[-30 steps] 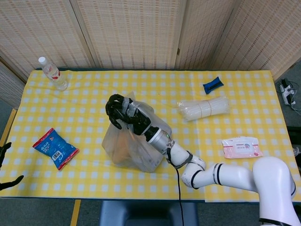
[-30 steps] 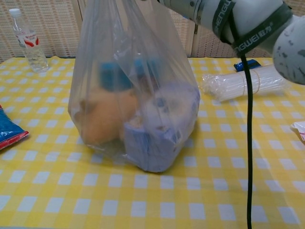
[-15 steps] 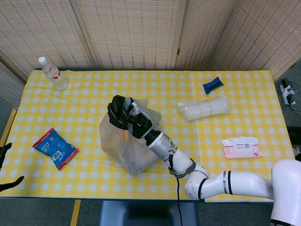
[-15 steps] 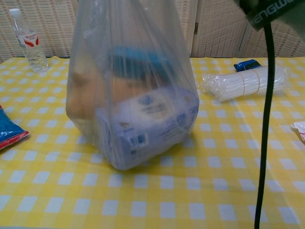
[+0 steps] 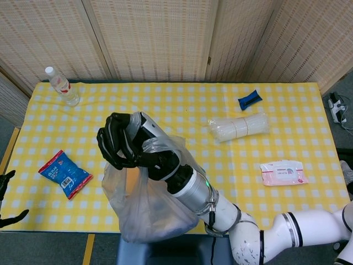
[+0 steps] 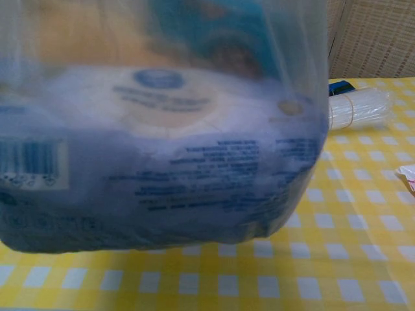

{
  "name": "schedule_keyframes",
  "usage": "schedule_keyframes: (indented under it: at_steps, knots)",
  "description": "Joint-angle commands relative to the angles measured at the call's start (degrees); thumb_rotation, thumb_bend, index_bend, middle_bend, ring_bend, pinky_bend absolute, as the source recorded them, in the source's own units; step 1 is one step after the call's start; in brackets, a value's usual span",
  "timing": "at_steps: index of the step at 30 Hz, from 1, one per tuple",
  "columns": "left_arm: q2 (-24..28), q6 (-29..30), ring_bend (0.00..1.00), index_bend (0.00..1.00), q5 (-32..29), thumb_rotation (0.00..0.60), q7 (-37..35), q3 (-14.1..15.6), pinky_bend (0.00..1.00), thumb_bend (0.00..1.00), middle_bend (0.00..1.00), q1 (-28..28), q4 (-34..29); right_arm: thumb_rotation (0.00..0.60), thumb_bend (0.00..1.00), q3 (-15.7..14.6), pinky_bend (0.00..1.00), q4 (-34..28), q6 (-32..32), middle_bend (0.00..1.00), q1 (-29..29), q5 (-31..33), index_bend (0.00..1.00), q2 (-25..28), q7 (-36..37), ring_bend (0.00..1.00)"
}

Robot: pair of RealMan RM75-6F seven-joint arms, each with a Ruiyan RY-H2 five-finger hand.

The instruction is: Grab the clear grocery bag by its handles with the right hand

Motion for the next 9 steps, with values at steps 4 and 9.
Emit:
schedule_keyframes:
  at_steps: [4, 9]
  knots:
    - [0.1, -0.1, 0.12, 0.00, 1.4, 0.600, -0.7, 0.4, 0.01, 0.19, 0.18, -0.1, 0.2, 0.600, 0.90, 1.5, 1.00, -4.0, 2.2, 0.74, 0.3, 4.6, 0.64, 0.0, -5.7, 0.75]
    - [0.3, -0.2, 0.12, 0.00, 1.3, 0.600, -1.2, 0.4, 0.01, 0.19, 0.18, -0.1, 0.4, 0.600, 0.90, 1.3, 1.00, -3.5, 2.1, 0.74, 0.1, 4.8, 0.64, -1.4, -6.9, 0.75]
